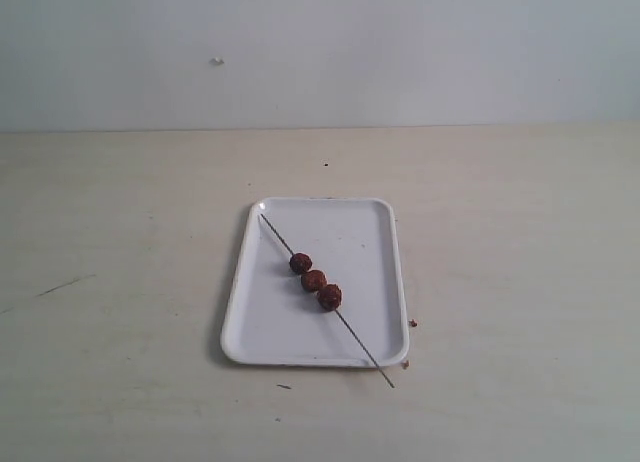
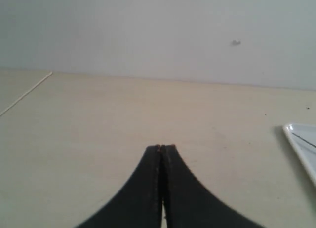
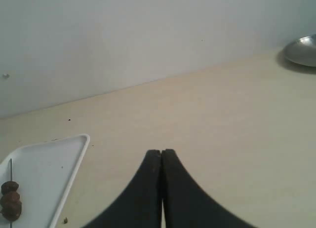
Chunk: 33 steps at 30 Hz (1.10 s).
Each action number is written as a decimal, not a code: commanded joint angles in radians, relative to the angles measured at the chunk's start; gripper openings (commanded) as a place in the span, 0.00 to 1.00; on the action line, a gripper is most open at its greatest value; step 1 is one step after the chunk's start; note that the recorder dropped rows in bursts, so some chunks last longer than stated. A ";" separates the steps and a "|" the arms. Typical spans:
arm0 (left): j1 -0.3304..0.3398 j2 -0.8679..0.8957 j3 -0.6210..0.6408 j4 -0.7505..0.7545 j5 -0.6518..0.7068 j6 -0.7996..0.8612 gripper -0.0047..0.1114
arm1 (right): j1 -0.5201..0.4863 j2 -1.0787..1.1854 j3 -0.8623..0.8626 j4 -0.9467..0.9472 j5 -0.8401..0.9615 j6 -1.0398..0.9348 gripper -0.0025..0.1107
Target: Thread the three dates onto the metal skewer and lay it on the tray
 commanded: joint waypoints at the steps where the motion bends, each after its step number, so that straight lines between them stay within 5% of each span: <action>1: 0.003 -0.006 0.016 0.048 0.068 -0.073 0.04 | -0.007 -0.006 0.004 0.001 -0.004 -0.002 0.02; 33: 0.003 -0.006 0.016 0.070 0.104 -0.073 0.04 | -0.007 -0.006 0.004 0.001 -0.004 -0.002 0.02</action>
